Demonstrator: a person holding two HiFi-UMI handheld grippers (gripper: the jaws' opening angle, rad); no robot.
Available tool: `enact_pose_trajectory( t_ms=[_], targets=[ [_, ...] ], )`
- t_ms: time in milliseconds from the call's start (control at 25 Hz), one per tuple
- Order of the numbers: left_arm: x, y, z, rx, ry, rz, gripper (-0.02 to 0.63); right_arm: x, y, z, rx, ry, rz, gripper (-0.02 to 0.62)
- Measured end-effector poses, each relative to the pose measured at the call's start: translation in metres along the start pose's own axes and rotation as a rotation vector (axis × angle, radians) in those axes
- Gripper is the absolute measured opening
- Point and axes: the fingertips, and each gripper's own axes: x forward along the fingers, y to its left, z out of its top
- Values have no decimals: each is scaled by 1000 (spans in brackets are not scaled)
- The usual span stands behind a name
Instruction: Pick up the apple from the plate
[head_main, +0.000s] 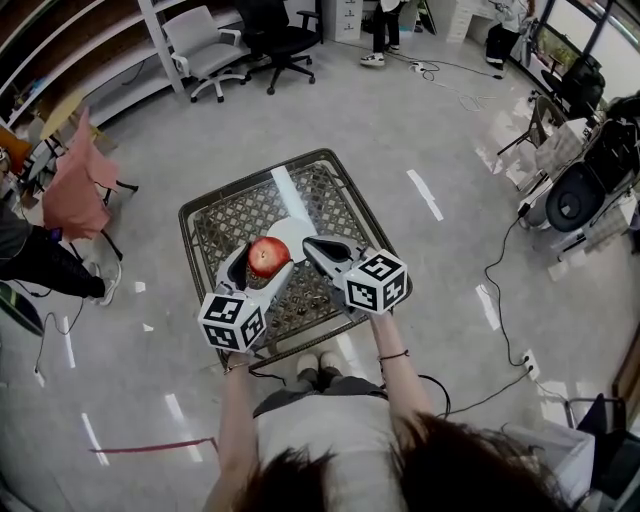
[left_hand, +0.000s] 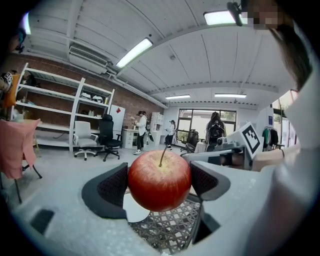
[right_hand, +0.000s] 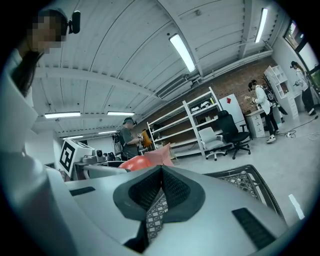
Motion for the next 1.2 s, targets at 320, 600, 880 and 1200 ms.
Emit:
enact_pose_trajectory(
  t_ms=[320, 600, 880, 1200],
  targets=[
    [-5, 0, 2, 2, 2, 2, 390, -1, 5, 4, -1, -9, 6, 9],
    [-8, -9, -6, 1, 2, 2, 390, -10, 10, -4, -10, -6, 14, 9],
    [-7, -4, -4, 1, 6, -4, 390, -5, 11, -2, -16, -8, 22, 9],
    [-4, -2, -4, -4, 4, -11, 390, -4, 12, -3, -11, -4, 42, 9]
  ],
)
